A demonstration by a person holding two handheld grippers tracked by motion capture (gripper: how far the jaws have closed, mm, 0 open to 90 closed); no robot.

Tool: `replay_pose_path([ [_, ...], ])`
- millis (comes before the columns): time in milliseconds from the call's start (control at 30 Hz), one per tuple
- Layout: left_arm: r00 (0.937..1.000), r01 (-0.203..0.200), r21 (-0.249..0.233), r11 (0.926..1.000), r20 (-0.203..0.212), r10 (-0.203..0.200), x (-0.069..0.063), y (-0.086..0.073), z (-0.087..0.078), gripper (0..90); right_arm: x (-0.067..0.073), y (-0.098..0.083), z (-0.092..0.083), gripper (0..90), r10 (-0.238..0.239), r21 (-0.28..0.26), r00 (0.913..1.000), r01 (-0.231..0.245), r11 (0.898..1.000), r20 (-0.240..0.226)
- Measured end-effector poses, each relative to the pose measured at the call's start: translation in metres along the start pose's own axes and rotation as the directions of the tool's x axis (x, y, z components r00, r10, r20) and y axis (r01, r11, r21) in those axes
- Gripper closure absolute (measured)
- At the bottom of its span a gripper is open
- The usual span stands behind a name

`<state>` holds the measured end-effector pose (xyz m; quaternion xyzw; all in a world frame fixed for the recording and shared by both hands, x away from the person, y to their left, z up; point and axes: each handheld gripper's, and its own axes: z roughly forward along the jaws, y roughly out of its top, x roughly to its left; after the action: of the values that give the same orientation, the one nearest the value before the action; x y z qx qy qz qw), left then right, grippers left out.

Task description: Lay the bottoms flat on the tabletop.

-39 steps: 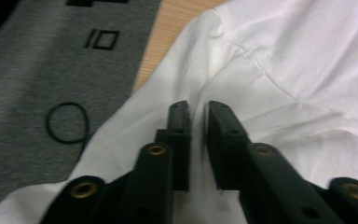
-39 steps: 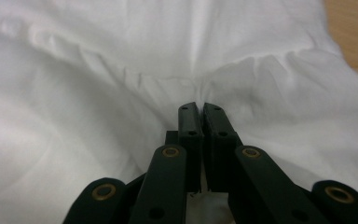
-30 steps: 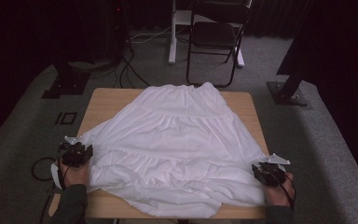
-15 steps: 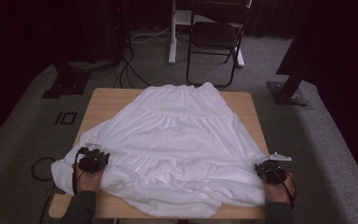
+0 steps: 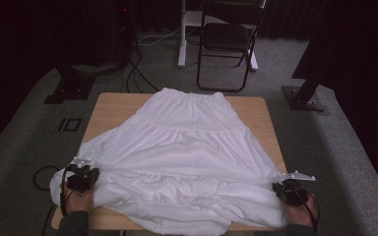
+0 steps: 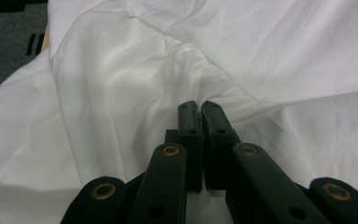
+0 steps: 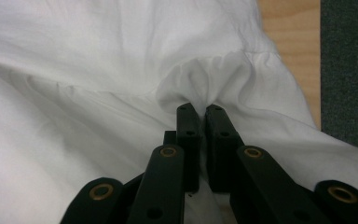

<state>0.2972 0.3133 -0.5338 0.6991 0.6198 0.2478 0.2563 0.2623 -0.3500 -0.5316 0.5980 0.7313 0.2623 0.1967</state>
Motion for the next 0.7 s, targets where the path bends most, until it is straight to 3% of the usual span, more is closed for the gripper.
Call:
replay_pose_path([
  [133, 0.9984, -0.015, -0.003, 0.9999, 0.054, 0.015, -0.011, -0.009, -0.008, 87.5, -0.003, -0.005, -0.005, 85.8, 0.025, 0.014, 0.9974, -0.026, 1.000, 0.068],
  [200, 0.9969, -0.030, 0.006, 0.9995, 0.073, 0.029, -0.018, -0.013, -0.012, 87.1, -0.003, -0.004, -0.006, 85.7, 0.036, 0.033, 0.9919, -0.040, 0.999, 0.122],
  [267, 0.9969, -0.024, 0.024, 0.9994, 0.075, 0.023, -0.020, -0.011, -0.014, 82.0, -0.002, -0.002, -0.006, 80.8, 0.048, 0.035, 0.9900, -0.053, 0.998, 0.132],
  [367, 0.9963, 0.002, -0.013, 0.9999, 0.086, -0.001, -0.021, -0.003, -0.016, 68.9, 0.007, 0.005, -0.006, 59.1, 0.000, -0.065, 0.9952, 0.006, 0.998, 0.098],
  [467, 0.9945, 0.016, -0.066, 0.9977, 0.104, -0.009, -0.025, 0.015, -0.017, 60.9, 0.018, 0.017, -0.004, 50.9, -0.025, -0.123, 0.9981, 0.032, 0.992, 0.056],
  [600, 0.9924, -0.016, -0.045, 0.9989, 0.122, 0.021, -0.036, 0.035, 0.003, 56.3, 0.025, 0.037, 0.015, 48.2, -0.004, -0.106, 0.9992, 0.008, 0.994, 0.040],
  [700, 0.9904, -0.043, -0.002, 0.9991, 0.131, 0.042, -0.043, 0.036, 0.022, 55.5, 0.027, 0.041, 0.032, 49.9, 0.012, -0.072, 0.9997, -0.011, 0.997, 0.022],
])
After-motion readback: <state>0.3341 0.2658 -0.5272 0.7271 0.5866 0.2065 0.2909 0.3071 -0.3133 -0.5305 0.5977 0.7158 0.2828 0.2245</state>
